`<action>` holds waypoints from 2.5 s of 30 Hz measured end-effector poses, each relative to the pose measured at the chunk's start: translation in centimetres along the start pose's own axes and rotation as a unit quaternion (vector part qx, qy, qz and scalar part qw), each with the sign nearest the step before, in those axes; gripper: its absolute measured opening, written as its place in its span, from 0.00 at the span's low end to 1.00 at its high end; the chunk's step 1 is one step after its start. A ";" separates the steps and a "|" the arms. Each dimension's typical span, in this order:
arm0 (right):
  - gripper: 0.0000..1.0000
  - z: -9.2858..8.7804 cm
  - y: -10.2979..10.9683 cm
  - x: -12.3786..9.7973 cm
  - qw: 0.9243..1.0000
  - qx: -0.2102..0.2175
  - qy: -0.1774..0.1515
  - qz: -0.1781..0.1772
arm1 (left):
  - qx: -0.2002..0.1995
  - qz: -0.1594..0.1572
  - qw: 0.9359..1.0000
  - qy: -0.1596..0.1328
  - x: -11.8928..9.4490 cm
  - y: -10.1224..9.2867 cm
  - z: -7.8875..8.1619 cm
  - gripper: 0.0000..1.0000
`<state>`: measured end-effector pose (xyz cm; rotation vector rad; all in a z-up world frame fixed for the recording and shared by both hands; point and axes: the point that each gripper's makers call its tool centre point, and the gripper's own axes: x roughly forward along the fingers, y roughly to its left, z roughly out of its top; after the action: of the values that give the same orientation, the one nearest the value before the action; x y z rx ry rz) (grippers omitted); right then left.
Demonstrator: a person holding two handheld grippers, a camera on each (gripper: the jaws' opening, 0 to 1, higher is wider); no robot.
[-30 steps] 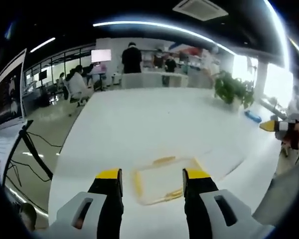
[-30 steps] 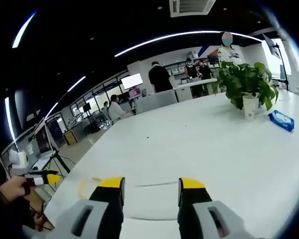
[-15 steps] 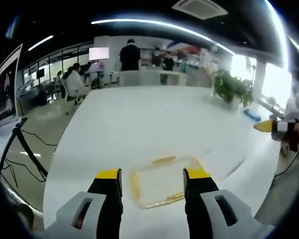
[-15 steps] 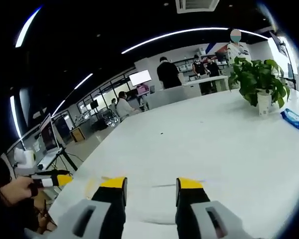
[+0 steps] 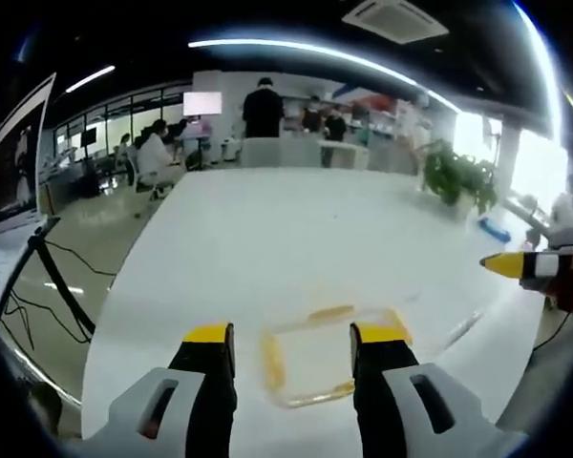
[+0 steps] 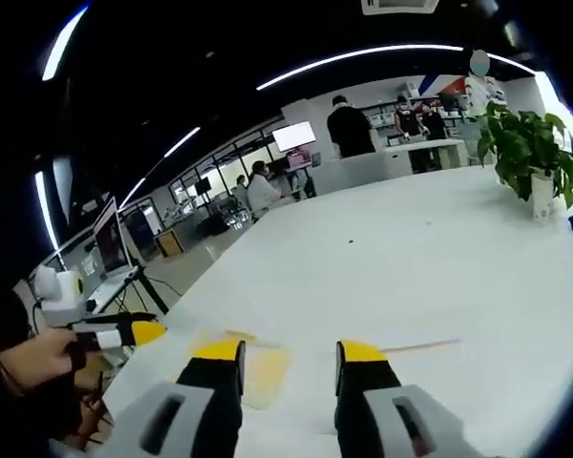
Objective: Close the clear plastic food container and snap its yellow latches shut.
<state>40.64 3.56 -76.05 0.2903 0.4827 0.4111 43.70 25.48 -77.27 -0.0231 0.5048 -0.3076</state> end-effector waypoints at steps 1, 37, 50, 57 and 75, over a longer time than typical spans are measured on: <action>0.35 -0.1 0.3 0.2 1.000 -0.002 0.003 0.004 | 0.000 0.000 1.000 0.001 0.1 0.0 -0.1 0.46; 0.27 -6.7 3.2 7.3 0.994 -0.058 0.097 0.013 | 0.010 -0.007 0.998 0.056 3.8 0.5 -4.7 0.37; 0.21 -7.5 2.3 8.7 0.993 -0.055 0.105 -0.006 | 0.016 0.007 0.998 0.066 4.4 1.5 -5.4 0.28; 0.16 -7.1 2.7 9.2 0.995 -0.048 0.091 -0.006 | 0.023 0.003 0.997 0.070 4.7 1.6 -5.9 0.22; 0.11 -8.3 1.9 10.0 0.991 -0.065 0.119 -0.009 | 0.022 -0.008 0.996 0.090 5.6 1.1 -6.8 0.10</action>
<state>43.95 11.12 -86.27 0.1114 0.6883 0.4607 45.40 25.25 -86.02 0.0447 0.6770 -0.3375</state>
